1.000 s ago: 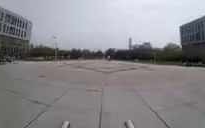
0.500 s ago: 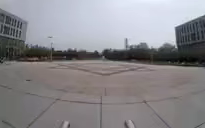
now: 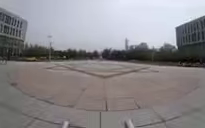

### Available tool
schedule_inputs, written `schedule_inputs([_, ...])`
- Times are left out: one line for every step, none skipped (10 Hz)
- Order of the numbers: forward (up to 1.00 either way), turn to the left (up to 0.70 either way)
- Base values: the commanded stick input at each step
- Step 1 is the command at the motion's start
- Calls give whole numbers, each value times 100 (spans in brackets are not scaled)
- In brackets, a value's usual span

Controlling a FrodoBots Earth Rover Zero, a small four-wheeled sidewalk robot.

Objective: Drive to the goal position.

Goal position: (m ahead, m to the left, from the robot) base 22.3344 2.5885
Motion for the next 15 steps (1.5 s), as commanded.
schedule_inputs([100, 0])
schedule_inputs([100, 0])
schedule_inputs([100, 0])
schedule_inputs([100, 0])
schedule_inputs([100, 0])
schedule_inputs([100, 0])
schedule_inputs([100, 0])
schedule_inputs([100, 0])
schedule_inputs([100, 0])
schedule_inputs([100, 0])
schedule_inputs([100, 0])
schedule_inputs([100, 0])
schedule_inputs([100, 0])
schedule_inputs([100, 0])
schedule_inputs([100, 0])
